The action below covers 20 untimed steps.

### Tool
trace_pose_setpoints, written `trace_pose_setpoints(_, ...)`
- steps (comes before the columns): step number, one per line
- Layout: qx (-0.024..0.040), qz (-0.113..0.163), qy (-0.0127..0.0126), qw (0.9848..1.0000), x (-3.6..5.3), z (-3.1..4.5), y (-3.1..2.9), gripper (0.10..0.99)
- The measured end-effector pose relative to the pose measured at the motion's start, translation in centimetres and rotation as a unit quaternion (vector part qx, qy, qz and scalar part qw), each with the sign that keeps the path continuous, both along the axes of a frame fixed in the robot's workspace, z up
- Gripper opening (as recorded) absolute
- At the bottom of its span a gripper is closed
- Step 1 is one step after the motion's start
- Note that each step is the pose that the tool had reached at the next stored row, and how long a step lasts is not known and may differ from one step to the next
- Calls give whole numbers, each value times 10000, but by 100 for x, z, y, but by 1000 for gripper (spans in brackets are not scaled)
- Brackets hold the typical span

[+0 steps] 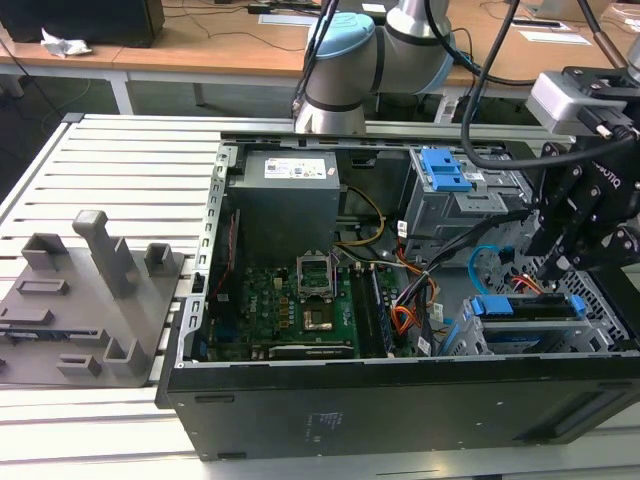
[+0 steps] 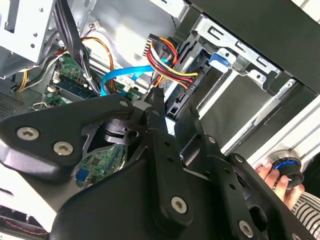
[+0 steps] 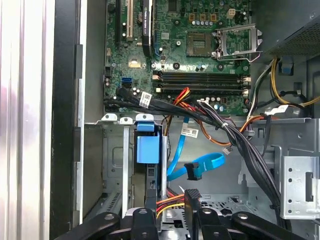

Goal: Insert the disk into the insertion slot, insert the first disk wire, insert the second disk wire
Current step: 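Insert the second disk wire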

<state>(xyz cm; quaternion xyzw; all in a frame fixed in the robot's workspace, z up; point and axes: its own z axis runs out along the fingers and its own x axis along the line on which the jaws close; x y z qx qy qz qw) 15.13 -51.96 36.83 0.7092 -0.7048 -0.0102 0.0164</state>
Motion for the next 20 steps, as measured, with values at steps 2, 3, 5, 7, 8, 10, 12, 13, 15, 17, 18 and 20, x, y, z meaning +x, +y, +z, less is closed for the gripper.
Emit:
trace_pose_setpoints(2,-1,10,0,10000,9,1,40,361)
trace_pose_setpoints(3,0,16,0,10000,14,0,52,361)
trace_pose_setpoints(5,-1,37,0,10000,21,1,58,361)
trace_pose_setpoints(7,0,157,0,9999,21,-1,62,361)
trace_pose_setpoints(8,0,242,0,9997,22,-1,63,361)
trace_pose_setpoints(10,0,542,0,9985,22,-1,66,361)
trace_pose_setpoints(12,-1,550,0,9985,22,-1,66,361)
trace_pose_setpoints(13,-1,550,0,9985,22,-2,67,361)
trace_pose_setpoints(15,-1,549,0,9985,14,-3,93,361)
trace_pose_setpoints(17,-1,550,0,9985,-1,-4,134,361)
trace_pose_setpoints(18,-1,551,0,9985,-21,-6,146,361)
trace_pose_setpoints(20,-1,550,0,9985,-73,-9,152,361)
